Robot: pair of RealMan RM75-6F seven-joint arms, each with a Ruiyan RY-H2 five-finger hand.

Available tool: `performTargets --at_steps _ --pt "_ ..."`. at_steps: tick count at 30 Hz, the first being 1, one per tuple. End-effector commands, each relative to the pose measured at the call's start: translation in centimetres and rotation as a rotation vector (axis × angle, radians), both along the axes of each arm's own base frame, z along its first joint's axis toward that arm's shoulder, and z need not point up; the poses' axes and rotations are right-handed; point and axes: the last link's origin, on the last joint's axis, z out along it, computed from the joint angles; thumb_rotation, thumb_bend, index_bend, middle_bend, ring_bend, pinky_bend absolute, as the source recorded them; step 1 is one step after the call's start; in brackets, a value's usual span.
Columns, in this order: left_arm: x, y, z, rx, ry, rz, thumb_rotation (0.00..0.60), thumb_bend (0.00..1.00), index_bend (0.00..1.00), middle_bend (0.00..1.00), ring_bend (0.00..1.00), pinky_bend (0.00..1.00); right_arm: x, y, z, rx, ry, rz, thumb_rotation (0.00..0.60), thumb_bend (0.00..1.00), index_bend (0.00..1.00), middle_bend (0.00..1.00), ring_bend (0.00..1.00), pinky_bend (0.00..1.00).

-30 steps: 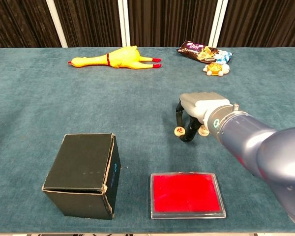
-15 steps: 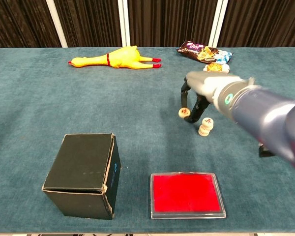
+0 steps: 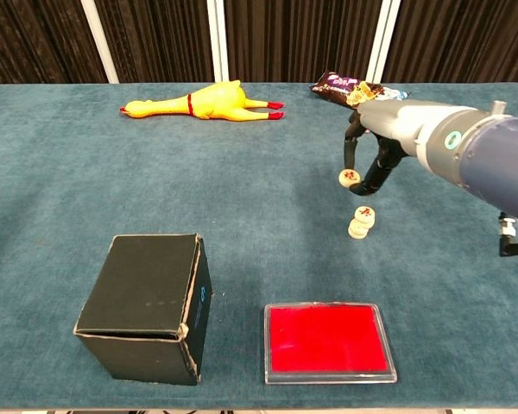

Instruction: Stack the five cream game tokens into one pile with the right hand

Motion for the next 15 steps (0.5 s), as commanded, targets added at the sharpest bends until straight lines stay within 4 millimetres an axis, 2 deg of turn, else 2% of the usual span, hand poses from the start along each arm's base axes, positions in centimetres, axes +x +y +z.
performTargets --at_steps 1,15 --pt "0.0 0.0 0.0 -0.001 -0.001 0.001 0.6 0.12 0.14 0.0 0.0 0.03 -0.4 0.2 -0.1 0.005 0.001 0.0 0.6 0.39 0.54 0.0 0.0 0.0" --pt "-0.1 0.1 0.1 0.002 -0.002 0.002 0.6 0.12 0.14 0.0 0.0 0.03 -1.7 0.7 -1.3 0.02 0.004 -0.012 0.6 0.39 0.54 0.0 0.0 0.0"
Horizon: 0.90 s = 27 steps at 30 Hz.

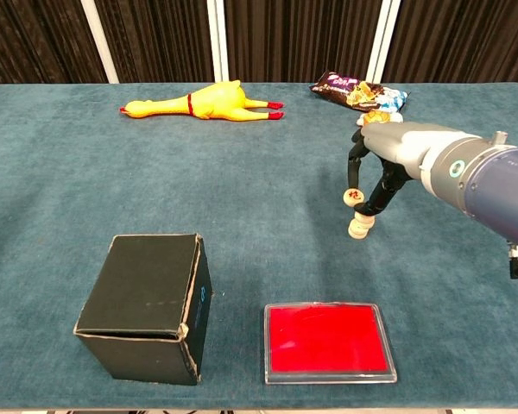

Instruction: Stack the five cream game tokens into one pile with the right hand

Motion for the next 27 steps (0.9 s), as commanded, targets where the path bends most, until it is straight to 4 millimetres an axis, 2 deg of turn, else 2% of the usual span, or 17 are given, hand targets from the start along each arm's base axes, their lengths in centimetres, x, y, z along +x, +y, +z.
performTargets --at_steps 1,27 --pt "0.0 0.0 0.0 0.001 0.0 0.0 0.6 0.12 0.14 0.0 0.0 0.03 -0.4 0.1 -0.1 0.003 0.004 -0.007 0.6 0.39 0.54 0.0 0.0 0.0" --pt "0.0 0.0 0.0 -0.002 0.004 0.002 0.6 0.12 0.14 0.0 0.0 0.03 -1.6 0.1 -0.1 0.018 0.026 -0.021 0.6 0.39 0.54 0.0 0.0 0.0"
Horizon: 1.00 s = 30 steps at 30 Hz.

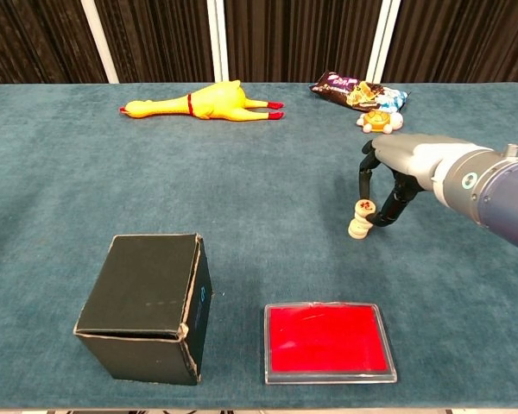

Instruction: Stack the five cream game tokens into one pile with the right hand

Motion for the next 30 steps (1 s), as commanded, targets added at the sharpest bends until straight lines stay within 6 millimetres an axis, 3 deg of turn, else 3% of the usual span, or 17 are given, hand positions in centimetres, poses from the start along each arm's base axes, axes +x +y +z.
performTargets --at_steps 1,30 --pt "0.0 0.0 -0.01 -0.001 0.0 0.0 0.6 0.12 0.14 0.0 0.0 0.03 -0.1 -0.04 0.01 0.0 0.004 -0.003 0.6 0.39 0.54 0.0 0.0 0.0" --pt "0.0 -0.02 -0.05 -0.004 0.0 0.0 0.6 0.12 0.14 0.0 0.0 0.03 -0.16 -0.06 0.0 0.008 0.021 -0.008 0.6 0.39 0.44 0.0 0.0 0.0"
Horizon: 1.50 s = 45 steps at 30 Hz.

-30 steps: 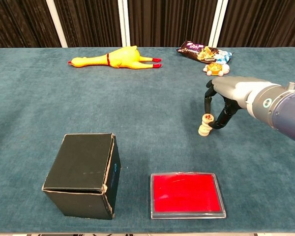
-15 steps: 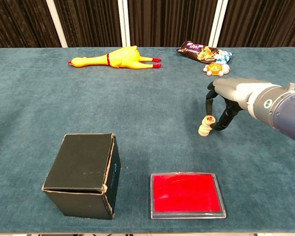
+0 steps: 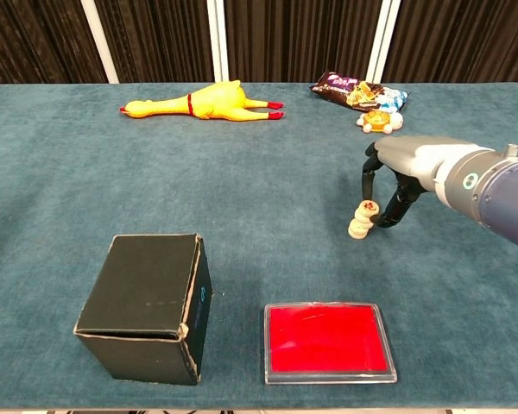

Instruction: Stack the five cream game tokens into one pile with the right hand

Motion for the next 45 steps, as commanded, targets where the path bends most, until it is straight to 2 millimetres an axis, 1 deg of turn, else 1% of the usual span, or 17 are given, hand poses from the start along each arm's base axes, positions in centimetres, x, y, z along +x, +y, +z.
performTargets --at_steps 1,14,17,20,25,28,30,34,35,37,38,40,42,43,45 --pt "0.0 0.0 0.0 0.001 0.0 0.0 0.6 0.12 0.14 0.0 0.0 0.03 0.0 0.0 0.0 0.001 0.0 0.001 0.6 0.39 0.44 0.0 0.0 0.0" --pt "0.0 0.0 0.0 0.001 -0.001 0.0 0.6 0.12 0.14 0.0 0.0 0.03 0.2 0.2 0.2 0.009 0.003 0.002 0.6 0.39 0.43 0.0 0.0 0.0" --pt "0.0 0.0 0.0 0.002 -0.001 0.0 0.6 0.12 0.14 0.0 0.0 0.03 0.4 0.2 0.5 0.001 -0.002 0.008 0.6 0.39 0.43 0.0 0.0 0.0" --pt "-0.1 0.0 0.0 0.0 0.0 0.002 0.6 0.12 0.14 0.0 0.0 0.03 0.6 0.2 1.1 -0.012 -0.013 0.011 0.6 0.39 0.39 0.0 0.0 0.0" --pt "0.0 0.0 -0.1 -0.002 0.002 0.0 0.6 0.12 0.14 0.0 0.0 0.03 1.1 0.4 3.0 -0.039 -0.039 0.028 0.6 0.39 0.3 0.0 0.0 0.0" --pt "0.0 0.0 -0.1 -0.001 0.002 -0.001 0.6 0.12 0.14 0.0 0.0 0.03 1.3 0.8 5.3 -0.073 -0.067 0.046 0.6 0.39 0.23 0.0 0.0 0.0" --pt "0.0 0.0 -0.1 0.001 0.0 -0.002 0.6 0.12 0.14 0.0 0.0 0.03 1.1 1.2 7.2 -0.106 -0.082 0.061 0.6 0.39 0.21 0.0 0.0 0.0" --pt "0.1 0.0 0.0 0.002 -0.001 -0.003 0.6 0.12 0.14 0.0 0.0 0.03 -0.5 3.2 12.0 -0.176 -0.138 0.08 0.6 0.39 0.19 0.0 0.0 0.0" --pt "0.1 0.0 0.0 0.003 -0.001 -0.003 0.6 0.12 0.14 0.0 0.0 0.03 -1.0 3.7 12.8 -0.188 -0.149 0.086 0.6 0.39 0.18 0.0 0.0 0.0" --pt "0.1 -0.1 0.0 0.004 -0.002 -0.005 0.6 0.12 0.14 0.0 0.0 0.03 -3.0 5.4 15.2 -0.233 -0.154 0.095 0.6 0.39 0.18 0.0 0.0 0.0" --pt "0.1 -0.1 0.0 0.004 -0.002 -0.005 0.6 0.12 0.14 0.0 0.0 0.03 -3.6 6.0 15.8 -0.246 -0.158 0.1 0.6 0.39 0.18 0.0 0.0 0.0" --pt "0.2 -0.1 -0.1 0.004 -0.004 -0.006 0.6 0.12 0.14 0.0 0.0 0.03 -5.6 7.8 17.7 -0.298 -0.167 0.118 0.6 0.39 0.18 0.0 0.0 0.0" --pt "0.2 -0.1 -0.1 0.003 -0.002 -0.007 0.6 0.12 0.14 0.0 0.0 0.03 -7.2 9.5 18.7 -0.329 -0.167 0.137 0.6 0.39 0.18 0.0 0.0 0.0" --pt "0.3 -0.1 -0.1 0.003 -0.001 -0.009 0.6 0.12 0.14 0.0 0.0 0.03 -7.9 10.1 19.0 -0.336 -0.16 0.145 0.6 0.39 0.18 0.0 0.0 0.0" --pt "0.3 -0.1 -0.2 0.002 0.0 -0.011 0.6 0.12 0.14 0.0 0.0 0.03 -9.9 12.1 19.5 -0.349 -0.145 0.16 0.6 0.39 0.18 0.0 0.0 0.0"
